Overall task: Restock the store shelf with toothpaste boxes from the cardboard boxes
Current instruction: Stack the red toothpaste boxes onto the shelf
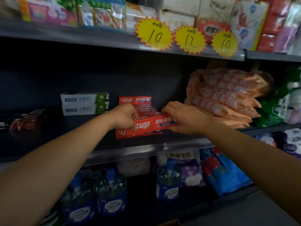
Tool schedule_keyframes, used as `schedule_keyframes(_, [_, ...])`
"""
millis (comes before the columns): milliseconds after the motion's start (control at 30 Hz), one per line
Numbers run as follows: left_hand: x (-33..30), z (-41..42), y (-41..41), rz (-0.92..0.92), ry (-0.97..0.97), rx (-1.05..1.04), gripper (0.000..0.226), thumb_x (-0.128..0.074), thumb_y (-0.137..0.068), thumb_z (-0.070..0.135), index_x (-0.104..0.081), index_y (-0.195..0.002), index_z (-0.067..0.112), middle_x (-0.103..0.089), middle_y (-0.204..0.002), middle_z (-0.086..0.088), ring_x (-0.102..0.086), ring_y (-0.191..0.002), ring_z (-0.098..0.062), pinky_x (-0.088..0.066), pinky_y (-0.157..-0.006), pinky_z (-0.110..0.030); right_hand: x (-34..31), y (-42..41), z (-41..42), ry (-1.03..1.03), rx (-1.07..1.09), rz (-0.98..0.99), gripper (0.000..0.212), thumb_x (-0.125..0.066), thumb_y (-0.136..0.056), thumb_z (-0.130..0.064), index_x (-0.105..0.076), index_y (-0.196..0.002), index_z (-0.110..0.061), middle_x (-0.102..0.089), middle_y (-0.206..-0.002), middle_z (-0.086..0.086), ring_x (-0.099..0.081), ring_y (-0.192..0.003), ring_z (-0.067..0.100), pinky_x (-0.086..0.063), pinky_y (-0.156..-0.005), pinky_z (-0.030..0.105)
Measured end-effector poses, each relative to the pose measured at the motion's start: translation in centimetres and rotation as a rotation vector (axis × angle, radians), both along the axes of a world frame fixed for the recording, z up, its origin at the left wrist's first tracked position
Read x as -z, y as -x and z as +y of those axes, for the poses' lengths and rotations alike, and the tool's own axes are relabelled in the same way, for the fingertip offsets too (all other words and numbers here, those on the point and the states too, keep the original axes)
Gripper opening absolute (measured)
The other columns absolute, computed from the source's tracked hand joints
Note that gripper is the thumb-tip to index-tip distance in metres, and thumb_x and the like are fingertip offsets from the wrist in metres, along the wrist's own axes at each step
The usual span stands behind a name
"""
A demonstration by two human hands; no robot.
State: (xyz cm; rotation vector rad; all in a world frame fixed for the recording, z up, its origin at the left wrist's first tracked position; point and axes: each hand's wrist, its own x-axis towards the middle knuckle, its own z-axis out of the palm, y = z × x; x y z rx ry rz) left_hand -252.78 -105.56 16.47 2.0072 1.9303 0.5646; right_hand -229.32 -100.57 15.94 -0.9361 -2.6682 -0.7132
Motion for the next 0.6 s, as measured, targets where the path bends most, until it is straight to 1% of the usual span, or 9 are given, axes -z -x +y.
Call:
schedule_keyframes(67, [0.0,0.9,-0.1,0.03,-0.035,-0.017,0.05,-0.078,-0.077,0.016,-0.059,-0.123,0.014,-0.062,-0.121,-0.002,-0.059,-0.109,-0.019,-0.049,-0.097,-0.034,-0.5,0.2,1.2,0.109,0.06,0.019,0.065,-0.066,-0.083,-0.041,-0.036,-0.136,-0.02,-0.043,-0.134,0.001,-0.044,-0.12,0.016,-0.044,-0.092,0.032])
schedule_keyframes(167, [0.3,2.1,-0.4,0.077,-0.047,-0.02,0.052,-0.078,-0.077,0.018,-0.058,-0.124,0.016,-0.062,-0.123,-0.001,-0.059,-0.111,-0.019,-0.048,-0.099,-0.037,-0.6,0.3,3.0,0.206,0.102,0.012,0.065,-0.067,-0.084,-0.038,-0.035,-0.137,-0.021,-0.044,-0.135,0.002,-0.043,-0.122,0.017,-0.046,-0.096,0.036])
schedule_keyframes(233, [0.9,2.8,-0.6,0.106,-0.055,-0.016,0.051,-0.079,-0.076,0.019,-0.059,-0.123,0.016,-0.062,-0.122,-0.002,-0.059,-0.11,-0.019,-0.048,-0.098,-0.039,-0.3,0.4,4.1,0.253,0.139,0.003,0.061,-0.068,-0.084,-0.036,-0.039,-0.135,-0.02,-0.047,-0.131,0.003,-0.046,-0.119,0.018,-0.046,-0.096,0.039])
schedule_keyframes(300, [1.7,3.3,-0.7,0.148,-0.072,-0.009,0.053,-0.079,-0.077,0.02,-0.058,-0.125,0.015,-0.06,-0.126,-0.003,-0.058,-0.113,-0.019,-0.048,-0.099,-0.038,0.2,0.6,5.0,0.28,0.159,0.003,0.055,-0.07,-0.082,-0.034,-0.044,-0.129,-0.02,-0.051,-0.126,0.003,-0.05,-0.114,0.02,-0.047,-0.093,0.04])
schedule_keyframes(367, [2.4,3.6,-0.7,0.209,-0.098,0.0,0.055,-0.077,-0.078,0.022,-0.056,-0.129,0.015,-0.056,-0.131,-0.004,-0.055,-0.118,-0.021,-0.045,-0.101,-0.035,1.1,0.7,5.8,0.294,0.15,0.005,0.051,-0.071,-0.081,-0.033,-0.047,-0.124,-0.02,-0.054,-0.123,0.003,-0.053,-0.11,0.021,-0.047,-0.09,0.038])
schedule_keyframes(433, [3.1,3.9,-0.8,0.253,-0.103,0.011,0.055,-0.076,-0.079,0.023,-0.056,-0.13,0.015,-0.054,-0.133,-0.005,-0.054,-0.119,-0.021,-0.045,-0.101,-0.035,2.1,0.8,6.4,0.314,0.136,0.014,0.049,-0.071,-0.081,-0.031,-0.049,-0.124,-0.02,-0.056,-0.123,0.003,-0.055,-0.109,0.021,-0.046,-0.089,0.034])
schedule_keyframes(600, [4.3,4.5,-1.0,0.329,-0.091,0.029,0.047,-0.075,-0.081,0.026,-0.061,-0.124,0.016,-0.059,-0.125,-0.003,-0.057,-0.11,-0.021,-0.048,-0.097,-0.039,3.7,0.9,7.3,0.33,0.137,0.008,0.049,-0.069,-0.084,-0.03,-0.048,-0.126,-0.019,-0.056,-0.127,0.005,-0.055,-0.112,0.023,-0.042,-0.089,0.033])
